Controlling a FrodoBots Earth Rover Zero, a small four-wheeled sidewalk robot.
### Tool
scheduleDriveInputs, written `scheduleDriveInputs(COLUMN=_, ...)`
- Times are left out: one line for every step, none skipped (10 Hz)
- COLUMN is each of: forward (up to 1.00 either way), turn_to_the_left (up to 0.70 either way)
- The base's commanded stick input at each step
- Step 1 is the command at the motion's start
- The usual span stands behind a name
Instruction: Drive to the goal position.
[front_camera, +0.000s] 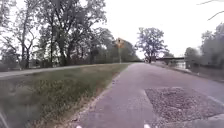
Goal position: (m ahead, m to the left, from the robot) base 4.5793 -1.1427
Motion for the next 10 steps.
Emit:
scheduleDriveInputs(forward=1.0, turn_to_the_left=0.0)
scheduleDriveInputs(forward=1.0, turn_to_the_left=-0.12)
scheduleDriveInputs(forward=1.0, turn_to_the_left=-0.27)
scheduleDriveInputs(forward=1.0, turn_to_the_left=-0.4)
scheduleDriveInputs(forward=1.0, turn_to_the_left=-0.4)
scheduleDriveInputs(forward=1.0, turn_to_the_left=-0.4)
scheduleDriveInputs(forward=1.0, turn_to_the_left=-0.4)
scheduleDriveInputs(forward=1.0, turn_to_the_left=-0.39)
scheduleDriveInputs(forward=1.0, turn_to_the_left=-0.29)
scheduleDriveInputs(forward=1.0, turn_to_the_left=-0.19)
